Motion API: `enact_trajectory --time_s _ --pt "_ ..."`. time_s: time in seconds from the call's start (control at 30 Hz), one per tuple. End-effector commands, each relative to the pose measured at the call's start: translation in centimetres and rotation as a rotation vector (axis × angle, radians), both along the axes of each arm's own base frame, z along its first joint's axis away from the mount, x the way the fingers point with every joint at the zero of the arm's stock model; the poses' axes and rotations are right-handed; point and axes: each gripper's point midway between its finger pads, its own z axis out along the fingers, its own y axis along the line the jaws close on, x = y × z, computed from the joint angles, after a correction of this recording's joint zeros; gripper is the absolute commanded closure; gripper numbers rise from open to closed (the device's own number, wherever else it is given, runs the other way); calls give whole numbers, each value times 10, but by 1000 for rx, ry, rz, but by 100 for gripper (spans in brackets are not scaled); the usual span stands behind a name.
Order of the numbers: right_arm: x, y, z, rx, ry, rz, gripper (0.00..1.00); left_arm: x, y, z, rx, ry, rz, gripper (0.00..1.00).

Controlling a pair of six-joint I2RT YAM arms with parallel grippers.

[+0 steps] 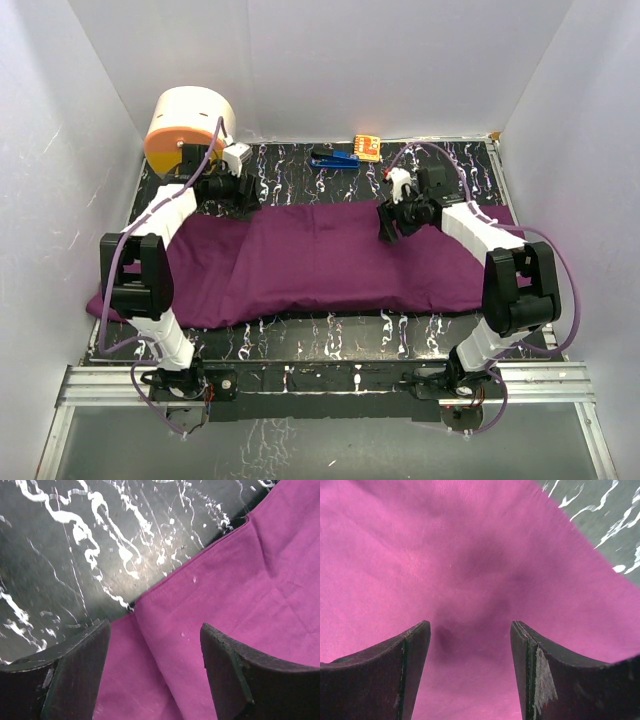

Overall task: Open and lay out the surgical kit
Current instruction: Open the surgical kit at the center of the board.

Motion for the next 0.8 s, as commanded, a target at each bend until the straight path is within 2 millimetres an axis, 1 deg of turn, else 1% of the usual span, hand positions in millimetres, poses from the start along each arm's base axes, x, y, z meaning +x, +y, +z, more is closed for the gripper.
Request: enact_trajectory --time_s 0.0,0.07,0.13,0.2,0.27,0.33,0.4,0.47,0.5,0.57,0.6,0.63,0.7,0.77 --pt "1 4 -6 29 -16 -74 36 -16 -6 17 -12 -18 88 27" --pt "-2 3 -13 30 -7 -91 37 -33 -15 6 -15 16 76 27" --pt "-4 4 -17 42 -4 -104 38 -48 -23 -5 -40 57 70 31" --pt "-7 8 -18 63 3 -102 39 -58 -31 -13 -80 101 67 35" --pt "-9 8 -17 72 2 -101 39 -63 -34 -16 -105 132 75 38" --pt "-9 5 -11 59 -21 -109 39 -65 -33 -17 -108 136 84 39" --pt "-8 -3 0 36 -65 -128 37 -67 -29 -12 -93 105 89 36" --pt "-6 -14 15 33 -113 -156 35 -67 -24 0 -74 44 92 33" --pt "-6 -21 22 37 -132 -175 35 -67 -20 8 -67 13 97 32" --pt "-2 -45 34 52 -160 -239 35 -66 -7 24 -49 -46 128 31" --pt "-1 -56 37 46 -167 -269 35 -65 3 28 -37 -66 160 31" --pt "0 -70 34 17 -161 -305 35 -63 15 29 -18 -73 199 31" --pt "2 -104 23 -52 -138 -383 35 -59 46 22 29 -62 288 31" --pt "1 -134 7 -107 -99 -443 35 -58 80 5 80 -23 379 31"
